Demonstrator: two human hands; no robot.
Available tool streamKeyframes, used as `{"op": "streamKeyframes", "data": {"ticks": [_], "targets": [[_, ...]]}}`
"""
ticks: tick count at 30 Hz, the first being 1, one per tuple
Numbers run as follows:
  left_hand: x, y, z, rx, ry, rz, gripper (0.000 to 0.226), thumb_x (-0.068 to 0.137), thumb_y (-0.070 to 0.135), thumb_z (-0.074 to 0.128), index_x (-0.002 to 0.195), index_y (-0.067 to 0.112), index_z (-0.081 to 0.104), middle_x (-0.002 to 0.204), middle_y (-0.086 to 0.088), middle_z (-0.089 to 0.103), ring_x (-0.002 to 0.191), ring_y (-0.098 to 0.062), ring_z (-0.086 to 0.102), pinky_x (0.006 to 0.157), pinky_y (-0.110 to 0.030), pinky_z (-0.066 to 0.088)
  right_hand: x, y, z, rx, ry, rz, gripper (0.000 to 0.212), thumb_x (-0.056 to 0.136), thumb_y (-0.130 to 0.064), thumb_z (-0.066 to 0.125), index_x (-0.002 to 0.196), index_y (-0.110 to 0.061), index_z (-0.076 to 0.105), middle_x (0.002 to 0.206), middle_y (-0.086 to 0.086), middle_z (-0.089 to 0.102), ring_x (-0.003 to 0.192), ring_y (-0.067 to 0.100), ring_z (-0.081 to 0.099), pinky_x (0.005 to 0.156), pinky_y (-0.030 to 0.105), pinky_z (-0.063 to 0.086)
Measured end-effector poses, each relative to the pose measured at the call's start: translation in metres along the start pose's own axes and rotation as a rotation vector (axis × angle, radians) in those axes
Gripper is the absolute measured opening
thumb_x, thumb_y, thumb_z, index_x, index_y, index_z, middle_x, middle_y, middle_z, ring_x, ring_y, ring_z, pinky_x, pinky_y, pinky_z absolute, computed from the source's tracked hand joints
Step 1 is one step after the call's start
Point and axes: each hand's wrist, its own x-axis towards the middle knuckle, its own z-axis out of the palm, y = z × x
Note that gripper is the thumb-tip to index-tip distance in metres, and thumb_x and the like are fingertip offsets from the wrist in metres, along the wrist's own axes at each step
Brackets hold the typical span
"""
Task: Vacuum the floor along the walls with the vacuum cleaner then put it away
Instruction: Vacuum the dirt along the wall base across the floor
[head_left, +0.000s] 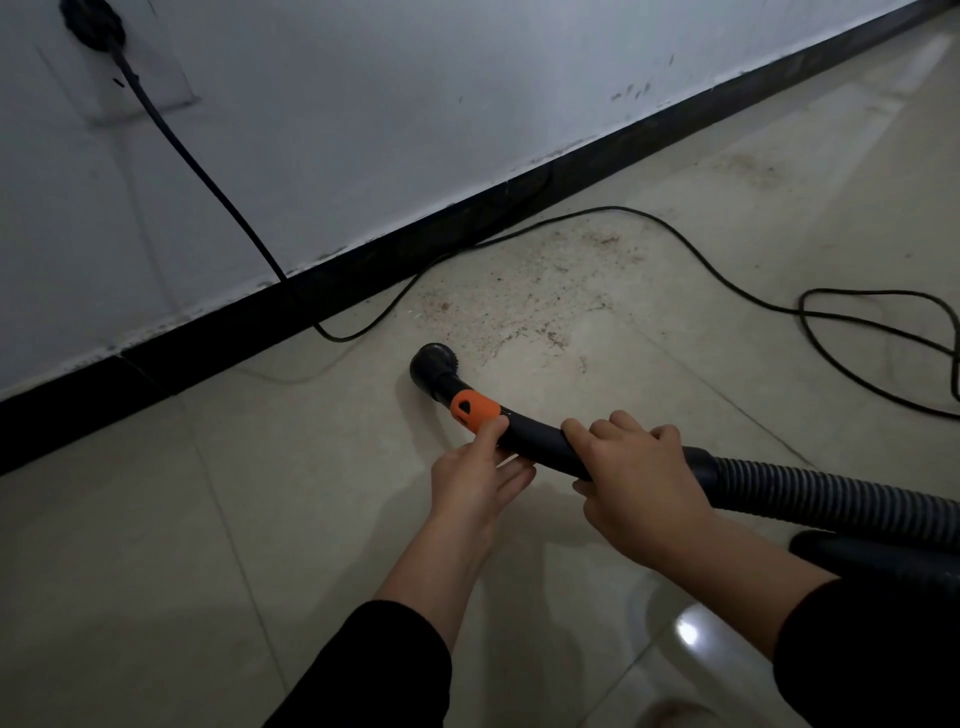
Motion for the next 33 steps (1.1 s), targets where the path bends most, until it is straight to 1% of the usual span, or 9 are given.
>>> {"op": "streamKeyframes", "data": {"ticks": [5,10,15,17,20,23,29,31,33], "targets": [[-0.009,-0.004,0.006,-0.001,-0.005,-0.026,0.017,0.090,0.018,0.067,0.095,0.002,0.064,0.091,-0.012,0.073,0.074,-0.022,0.074,0.057,-0.025,0.058,-0.010,0.004,-0.007,-0.011,-0.029,0.011,0.039,0.091,-0.027,0.053,0.127,-0.025,0.036,0.111,-0.005,0.054,0.107,0.019,0.043,0.086,0.040,0.035],[-0.021,0.000,0.017,0.033,-0.012,-0.079,0.022,0.091,0.018,0.065,0.101,-0.001,0.060,0.100,-0.018,0.071,0.072,-0.022,0.074,0.059,-0.026,0.060,-0.016,0.012,-0.023,-0.024,-0.068,0.028,0.039,0.091,-0.027,0.054,0.126,-0.024,0.038,0.113,-0.004,0.054,0.110,0.020,0.043,0.086,0.040,0.035],[-0.028,0.002,0.020,0.054,-0.018,-0.106,0.027,0.092,0.018,0.064,0.110,-0.003,0.059,0.103,-0.020,0.070,0.079,-0.025,0.073,0.062,-0.027,0.060,-0.022,0.011,-0.031,-0.033,-0.089,0.040,0.038,0.090,-0.022,0.053,0.124,-0.022,0.040,0.113,-0.003,0.054,0.111,0.020,0.042,0.085,0.040,0.033],[-0.029,-0.001,0.021,0.056,-0.015,-0.112,0.024,0.093,0.018,0.063,0.106,-0.002,0.059,0.101,-0.019,0.070,0.078,-0.024,0.073,0.062,-0.027,0.060,-0.025,0.012,-0.031,-0.041,-0.095,0.041,0.039,0.090,-0.021,0.053,0.126,-0.022,0.039,0.113,-0.003,0.054,0.112,0.020,0.042,0.084,0.040,0.033],[-0.033,-0.008,0.025,0.041,-0.009,-0.119,0.016,0.093,0.017,0.063,0.095,0.002,0.060,0.094,-0.016,0.071,0.072,-0.021,0.073,0.060,-0.026,0.060,-0.030,0.018,-0.032,-0.052,-0.102,0.045,0.040,0.090,-0.021,0.053,0.128,-0.022,0.039,0.114,-0.003,0.054,0.112,0.020,0.042,0.085,0.040,0.033],[-0.037,-0.014,0.034,0.035,0.004,-0.115,0.014,0.093,0.017,0.064,0.089,0.004,0.060,0.089,-0.013,0.070,0.068,-0.019,0.073,0.059,-0.026,0.059,-0.035,0.025,-0.034,-0.064,-0.108,0.057,0.040,0.090,-0.021,0.052,0.127,-0.023,0.039,0.114,-0.003,0.053,0.111,0.020,0.042,0.087,0.040,0.033],[-0.049,-0.023,0.047,0.011,-0.002,-0.130,0.015,0.092,0.016,0.064,0.086,0.003,0.060,0.086,-0.013,0.070,0.062,-0.017,0.072,0.058,-0.025,0.059,-0.048,0.036,-0.040,-0.079,-0.125,0.066,0.039,0.090,-0.022,0.053,0.126,-0.024,0.040,0.114,-0.003,0.054,0.111,0.020,0.043,0.089,0.041,0.035],[-0.054,-0.027,0.051,0.001,-0.003,-0.143,0.015,0.092,0.016,0.064,0.086,0.003,0.060,0.085,-0.012,0.070,0.063,-0.017,0.072,0.058,-0.025,0.059,-0.053,0.040,-0.045,-0.090,-0.133,0.067,0.039,0.091,-0.022,0.053,0.127,-0.025,0.039,0.115,-0.003,0.054,0.111,0.019,0.043,0.090,0.041,0.035],[-0.060,-0.030,0.055,-0.002,-0.011,-0.157,0.014,0.092,0.016,0.064,0.087,0.003,0.060,0.088,-0.014,0.070,0.066,-0.018,0.072,0.059,-0.026,0.059,-0.058,0.043,-0.050,-0.112,-0.146,0.065,0.039,0.090,-0.022,0.053,0.127,-0.025,0.039,0.115,-0.004,0.054,0.112,0.019,0.043,0.090,0.041,0.035]]}}
